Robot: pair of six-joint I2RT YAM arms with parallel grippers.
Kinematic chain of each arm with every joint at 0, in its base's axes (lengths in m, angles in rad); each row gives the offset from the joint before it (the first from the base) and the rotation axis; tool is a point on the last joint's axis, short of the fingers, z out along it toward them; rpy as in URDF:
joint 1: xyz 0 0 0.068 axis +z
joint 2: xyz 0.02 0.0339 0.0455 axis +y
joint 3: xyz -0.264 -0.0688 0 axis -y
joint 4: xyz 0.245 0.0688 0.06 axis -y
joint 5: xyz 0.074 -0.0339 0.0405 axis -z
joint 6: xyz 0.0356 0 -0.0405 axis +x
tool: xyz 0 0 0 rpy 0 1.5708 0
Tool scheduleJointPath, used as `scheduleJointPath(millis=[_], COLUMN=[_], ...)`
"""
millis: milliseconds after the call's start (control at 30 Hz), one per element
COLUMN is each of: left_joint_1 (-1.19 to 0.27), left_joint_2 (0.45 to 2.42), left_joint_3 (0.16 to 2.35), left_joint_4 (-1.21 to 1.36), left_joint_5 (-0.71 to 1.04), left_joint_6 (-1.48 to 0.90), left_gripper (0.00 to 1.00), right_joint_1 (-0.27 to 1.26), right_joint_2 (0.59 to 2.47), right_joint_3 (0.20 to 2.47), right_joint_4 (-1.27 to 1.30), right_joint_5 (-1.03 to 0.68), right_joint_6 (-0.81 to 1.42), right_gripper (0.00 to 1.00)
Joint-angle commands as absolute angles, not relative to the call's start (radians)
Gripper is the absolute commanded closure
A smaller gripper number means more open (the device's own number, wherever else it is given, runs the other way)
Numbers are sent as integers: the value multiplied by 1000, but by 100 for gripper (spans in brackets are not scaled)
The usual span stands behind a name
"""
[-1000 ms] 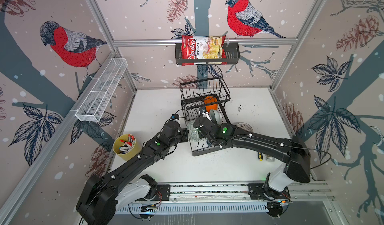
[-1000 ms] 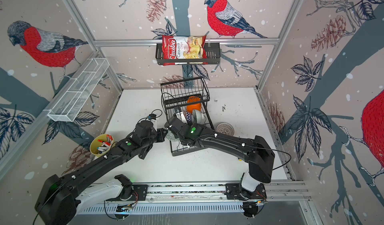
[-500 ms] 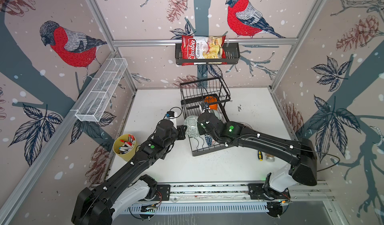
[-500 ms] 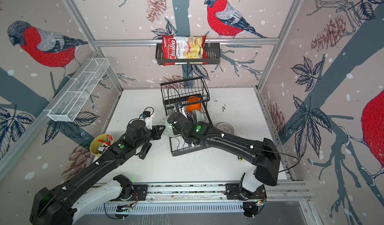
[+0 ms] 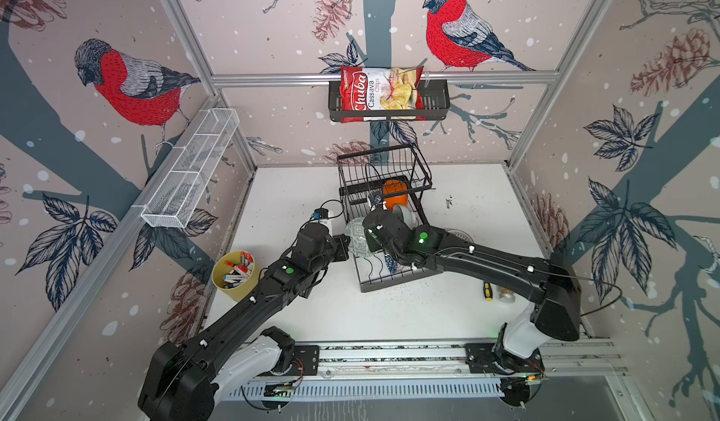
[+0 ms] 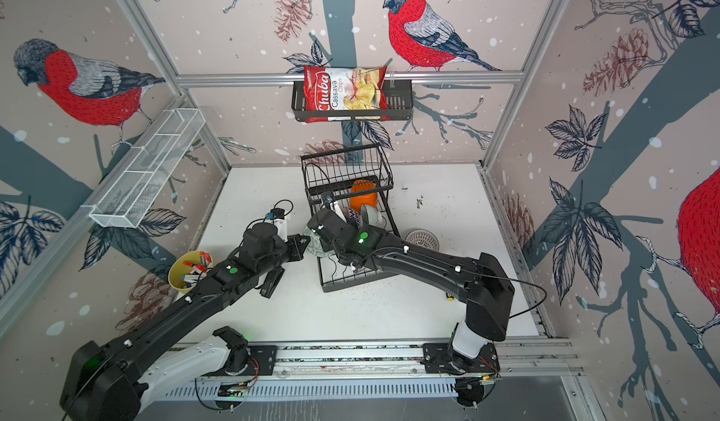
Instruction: Load the bowls into the dish rack
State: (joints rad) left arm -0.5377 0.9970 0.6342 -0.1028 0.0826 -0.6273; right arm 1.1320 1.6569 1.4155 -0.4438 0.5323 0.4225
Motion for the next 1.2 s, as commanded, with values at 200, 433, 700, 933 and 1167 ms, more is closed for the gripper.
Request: scheduleJointPath(millis=[200, 433, 700, 933, 1167], left_joint_1=[-531, -526, -522, -521, -504], left_joint_2=[1017, 1034, 1038, 1022, 978], left_joint_3=[647, 645, 629, 619, 592], left_joint_4=[-63, -61, -52, -51, -50], left_joint_5=[84, 90, 80, 61, 54], left_joint_6=[-610, -602, -606, -605, -608], left_gripper=[100, 100, 100, 72, 33], right_joint_1=[1126, 1122, 1136, 1147, 1144], right_joint_2=[1723, 1754, 1799, 1830, 1847], right_joint_3=[1448, 1460, 1506, 1532, 1543], right_joint_4=[-485, -496, -527, -560, -579], right_joint_5=[563, 602, 687, 802, 875], right_joint_6=[422, 427, 426, 433, 418], right_gripper=[78, 92, 100, 100, 100])
